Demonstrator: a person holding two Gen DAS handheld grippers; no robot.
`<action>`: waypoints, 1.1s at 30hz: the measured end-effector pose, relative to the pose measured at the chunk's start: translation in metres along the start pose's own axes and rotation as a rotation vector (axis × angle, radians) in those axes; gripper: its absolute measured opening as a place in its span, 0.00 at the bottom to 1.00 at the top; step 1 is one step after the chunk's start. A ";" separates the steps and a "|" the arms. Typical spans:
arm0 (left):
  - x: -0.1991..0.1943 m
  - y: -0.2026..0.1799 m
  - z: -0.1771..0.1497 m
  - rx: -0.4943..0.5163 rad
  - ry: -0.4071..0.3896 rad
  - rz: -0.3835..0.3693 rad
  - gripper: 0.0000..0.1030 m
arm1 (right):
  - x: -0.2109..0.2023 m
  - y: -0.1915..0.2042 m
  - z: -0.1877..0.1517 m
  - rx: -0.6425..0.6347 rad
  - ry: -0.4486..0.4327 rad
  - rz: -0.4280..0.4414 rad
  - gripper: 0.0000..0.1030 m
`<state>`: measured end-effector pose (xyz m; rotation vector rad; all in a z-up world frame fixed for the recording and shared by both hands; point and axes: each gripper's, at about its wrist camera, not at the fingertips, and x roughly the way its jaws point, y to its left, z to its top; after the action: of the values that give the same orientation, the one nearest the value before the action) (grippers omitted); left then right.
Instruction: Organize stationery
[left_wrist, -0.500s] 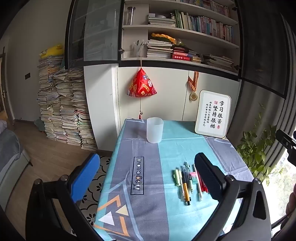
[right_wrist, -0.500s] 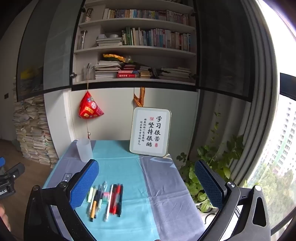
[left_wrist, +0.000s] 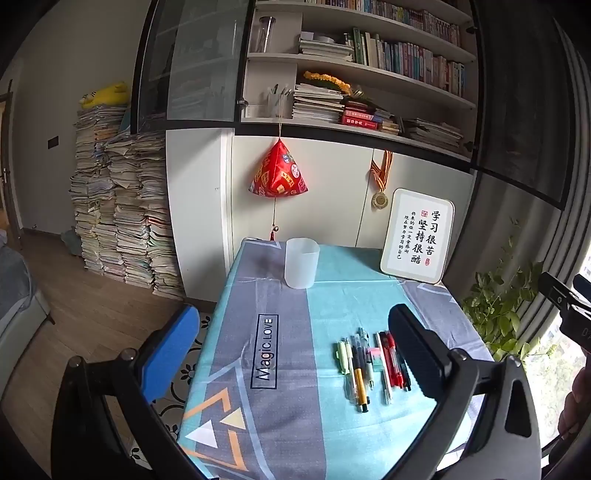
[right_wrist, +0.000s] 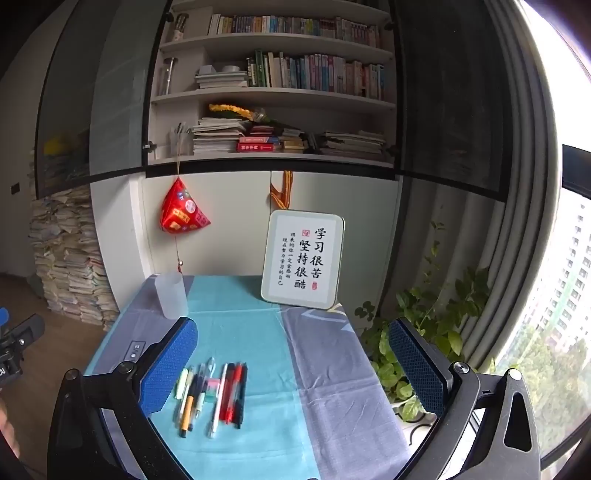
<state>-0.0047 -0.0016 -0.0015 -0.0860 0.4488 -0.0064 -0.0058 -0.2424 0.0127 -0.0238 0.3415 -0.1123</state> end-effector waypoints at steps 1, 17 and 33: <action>0.001 -0.001 -0.001 0.001 0.002 -0.001 0.99 | -0.001 -0.002 0.000 0.004 0.000 0.006 1.00; -0.004 0.002 0.001 -0.002 -0.013 0.018 0.99 | 0.001 0.005 0.003 -0.011 0.011 0.024 1.00; -0.006 -0.001 0.001 0.017 -0.014 0.006 0.99 | 0.000 0.005 -0.001 -0.005 0.007 0.044 1.00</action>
<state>-0.0096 -0.0026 0.0024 -0.0679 0.4351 -0.0034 -0.0055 -0.2376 0.0118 -0.0206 0.3493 -0.0683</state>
